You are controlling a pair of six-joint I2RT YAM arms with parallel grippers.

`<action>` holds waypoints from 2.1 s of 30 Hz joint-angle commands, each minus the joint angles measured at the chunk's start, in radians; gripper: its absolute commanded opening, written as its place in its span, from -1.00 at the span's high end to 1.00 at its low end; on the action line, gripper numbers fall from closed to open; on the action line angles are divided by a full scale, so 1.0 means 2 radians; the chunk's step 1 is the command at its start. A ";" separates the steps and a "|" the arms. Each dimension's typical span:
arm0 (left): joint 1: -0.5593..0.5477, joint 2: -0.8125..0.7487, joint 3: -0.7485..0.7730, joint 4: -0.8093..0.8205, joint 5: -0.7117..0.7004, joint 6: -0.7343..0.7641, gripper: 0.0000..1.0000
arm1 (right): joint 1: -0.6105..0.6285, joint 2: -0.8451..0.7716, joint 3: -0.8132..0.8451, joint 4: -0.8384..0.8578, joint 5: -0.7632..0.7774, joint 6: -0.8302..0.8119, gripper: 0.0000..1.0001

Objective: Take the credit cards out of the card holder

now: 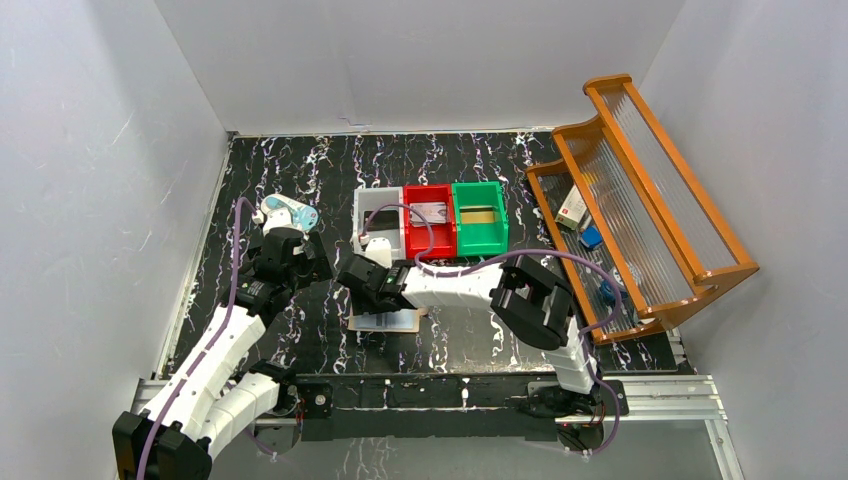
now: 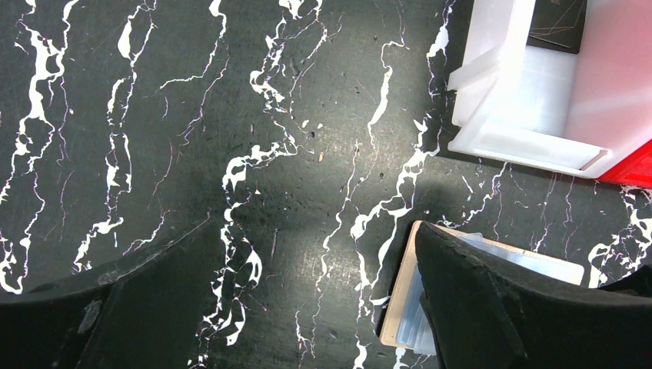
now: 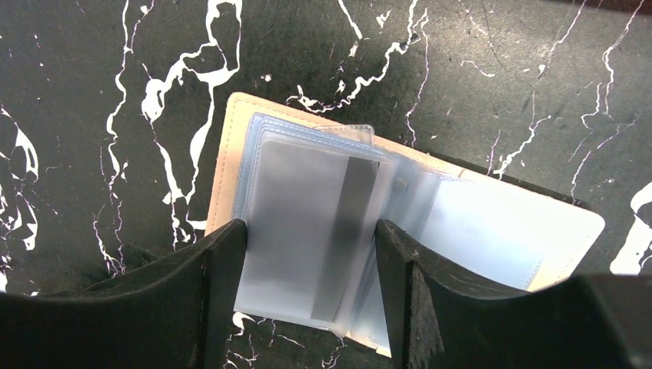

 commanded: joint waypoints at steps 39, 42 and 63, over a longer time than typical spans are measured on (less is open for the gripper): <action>-0.108 0.012 -0.135 0.122 0.347 -0.158 -0.05 | -0.060 -0.183 -0.318 0.243 -0.135 0.040 -0.37; -0.108 0.015 -0.152 0.150 0.360 -0.164 0.09 | -0.063 -0.181 -0.322 0.252 -0.143 0.041 -0.37; -0.109 -0.010 -0.219 0.243 0.356 -0.207 0.94 | -0.082 -0.195 -0.364 0.314 -0.180 0.060 -0.38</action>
